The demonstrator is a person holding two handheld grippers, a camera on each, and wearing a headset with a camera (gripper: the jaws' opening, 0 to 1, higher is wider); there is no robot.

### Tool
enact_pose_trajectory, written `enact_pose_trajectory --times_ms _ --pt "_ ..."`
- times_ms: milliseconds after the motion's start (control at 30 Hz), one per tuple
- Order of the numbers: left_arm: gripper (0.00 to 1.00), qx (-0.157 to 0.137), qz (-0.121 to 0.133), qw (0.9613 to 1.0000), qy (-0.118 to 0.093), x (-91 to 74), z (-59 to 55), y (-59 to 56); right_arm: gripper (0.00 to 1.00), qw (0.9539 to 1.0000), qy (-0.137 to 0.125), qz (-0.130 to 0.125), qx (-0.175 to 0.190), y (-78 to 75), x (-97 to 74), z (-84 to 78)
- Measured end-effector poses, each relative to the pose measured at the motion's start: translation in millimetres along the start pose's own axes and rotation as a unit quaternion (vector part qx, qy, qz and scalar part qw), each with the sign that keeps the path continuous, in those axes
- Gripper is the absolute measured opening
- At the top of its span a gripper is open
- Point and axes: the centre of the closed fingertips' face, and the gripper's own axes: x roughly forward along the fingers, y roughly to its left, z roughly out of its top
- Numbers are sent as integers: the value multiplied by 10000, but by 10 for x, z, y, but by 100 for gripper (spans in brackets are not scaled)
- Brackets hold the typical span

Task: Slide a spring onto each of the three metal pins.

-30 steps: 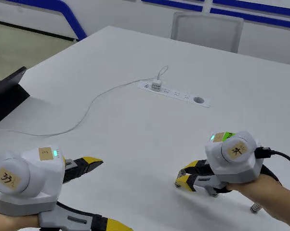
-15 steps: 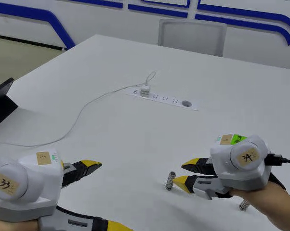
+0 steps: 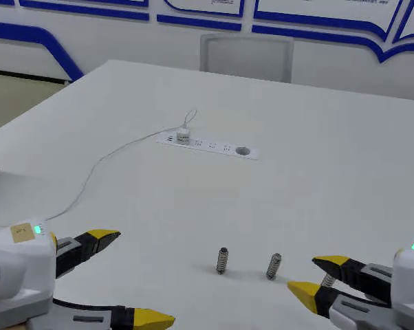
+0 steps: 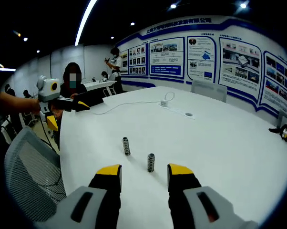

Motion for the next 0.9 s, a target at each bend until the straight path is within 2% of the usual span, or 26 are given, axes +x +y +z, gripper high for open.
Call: enact_pose_trajectory --times_ms 67,167,200,267,300,400,567,633,733,900 --pt "100 1 19 10000 -33 11 24 0 45 9994 -80 -349 -23 -149 -184 -62" --pt "100 7 31 10000 -57 19 49 -20 51 9968 6 -788 -153 -330 -421 -204" --pt "100 3 33 10000 -68 23 52 -32 53 9954 13 -961 -36 -397 -509 -261" --pt "100 0 35 10000 -79 36 49 -48 58 9933 -23 -1134 229 -456 -618 -327" --pt "100 4 38 10000 -75 53 43 -62 60 9912 -138 -1248 418 -478 -683 -340" --pt "100 51 116 9999 -117 85 54 -73 66 9858 -307 -1483 732 -470 -785 -358" --pt "100 -25 231 9992 -320 140 96 -118 78 9816 -521 -1624 864 -418 -797 -328" --pt "100 -75 255 9989 -373 152 86 -134 79 9790 -693 -1668 943 -425 -786 -286" --pt "100 -147 302 9985 -423 167 68 -170 81 9771 -795 -1695 1007 -422 -763 -263" --pt "100 -186 410 9981 -427 186 -2 -186 81 9750 -797 -1767 1082 -439 -728 -334"
